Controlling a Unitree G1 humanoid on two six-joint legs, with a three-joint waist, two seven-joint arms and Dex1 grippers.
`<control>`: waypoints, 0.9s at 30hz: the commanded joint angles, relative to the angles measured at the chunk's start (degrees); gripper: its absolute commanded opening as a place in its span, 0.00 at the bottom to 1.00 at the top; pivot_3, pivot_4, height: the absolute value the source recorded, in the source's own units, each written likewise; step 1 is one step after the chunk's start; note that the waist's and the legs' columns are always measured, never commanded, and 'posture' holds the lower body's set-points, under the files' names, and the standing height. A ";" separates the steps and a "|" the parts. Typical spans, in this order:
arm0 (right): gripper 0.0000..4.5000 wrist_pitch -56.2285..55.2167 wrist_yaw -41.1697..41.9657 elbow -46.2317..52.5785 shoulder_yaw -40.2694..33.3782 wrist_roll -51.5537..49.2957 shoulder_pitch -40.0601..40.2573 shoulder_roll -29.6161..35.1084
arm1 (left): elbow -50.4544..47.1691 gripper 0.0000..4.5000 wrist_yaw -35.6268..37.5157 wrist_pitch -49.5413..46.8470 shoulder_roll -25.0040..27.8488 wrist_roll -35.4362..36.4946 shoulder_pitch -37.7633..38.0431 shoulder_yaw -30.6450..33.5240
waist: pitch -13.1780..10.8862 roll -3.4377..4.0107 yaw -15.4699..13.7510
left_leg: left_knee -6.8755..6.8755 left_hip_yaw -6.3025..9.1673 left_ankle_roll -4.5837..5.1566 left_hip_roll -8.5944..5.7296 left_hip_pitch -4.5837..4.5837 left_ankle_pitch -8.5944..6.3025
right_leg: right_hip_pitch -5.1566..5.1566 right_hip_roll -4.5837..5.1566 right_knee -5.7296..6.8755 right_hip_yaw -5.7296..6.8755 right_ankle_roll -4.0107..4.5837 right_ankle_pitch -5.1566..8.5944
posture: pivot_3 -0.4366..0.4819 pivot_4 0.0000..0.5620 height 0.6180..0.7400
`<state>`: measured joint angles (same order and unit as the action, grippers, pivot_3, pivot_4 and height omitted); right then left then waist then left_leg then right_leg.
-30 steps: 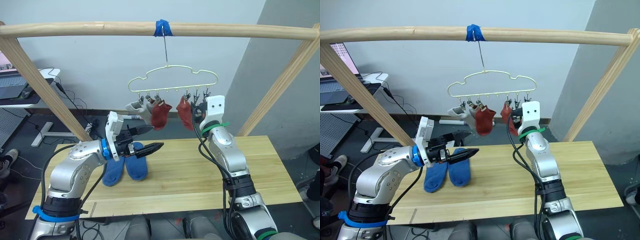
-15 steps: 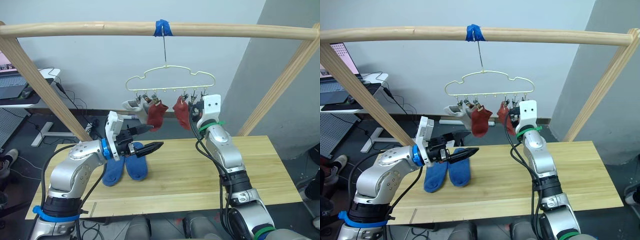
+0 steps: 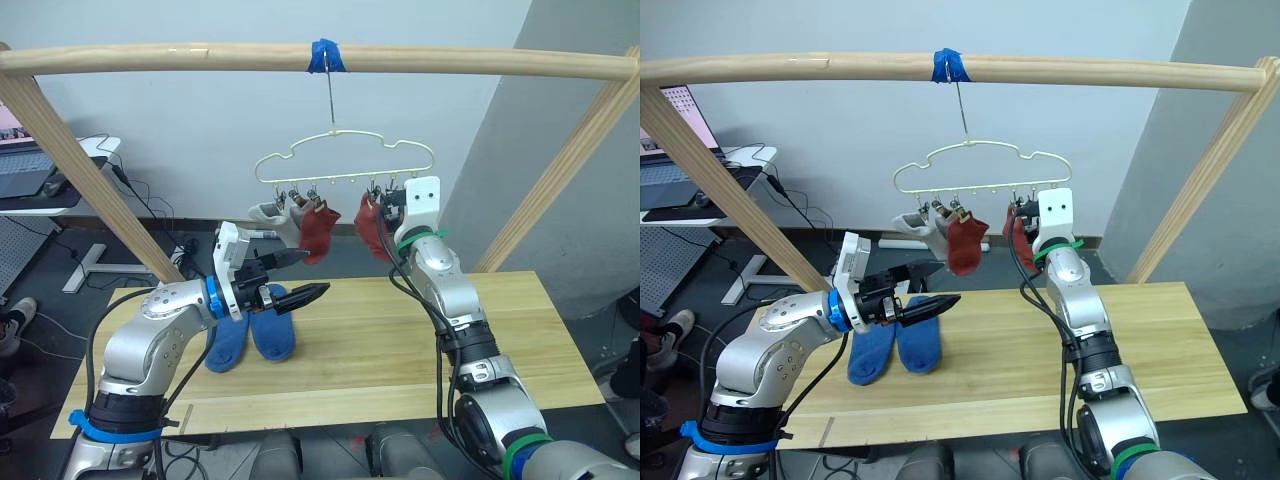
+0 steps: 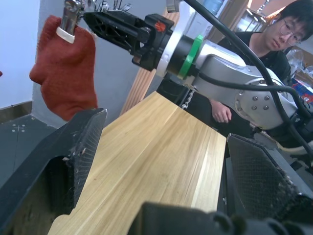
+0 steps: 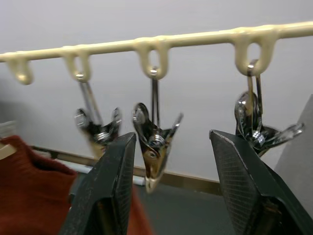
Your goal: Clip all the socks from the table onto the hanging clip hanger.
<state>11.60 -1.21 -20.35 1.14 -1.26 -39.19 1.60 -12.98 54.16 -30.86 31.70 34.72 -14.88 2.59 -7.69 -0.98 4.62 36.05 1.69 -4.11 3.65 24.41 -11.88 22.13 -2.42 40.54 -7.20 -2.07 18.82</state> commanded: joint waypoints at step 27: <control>0.55 -1.31 2.25 -1.25 -1.88 -4.88 -3.92 -7.12 | -2.57 1.00 -1.72 1.15 -0.33 0.06 0.10 0.32 | -0.03 0.04 -0.13 | -0.02 0.01 0.00 0.00 0.00 0.00 | 0.03 0.01 0.03 0.01 0.00 0.00 | 0.55 0.22 1.00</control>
<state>10.60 0.45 -23.91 -0.48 -5.46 -41.59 -5.12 -13.72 52.78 -30.78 31.40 34.75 -14.55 2.59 -7.72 -0.95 4.49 36.02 1.70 -4.11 3.64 24.41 -11.88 22.16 -2.41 40.56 -7.20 -2.07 18.82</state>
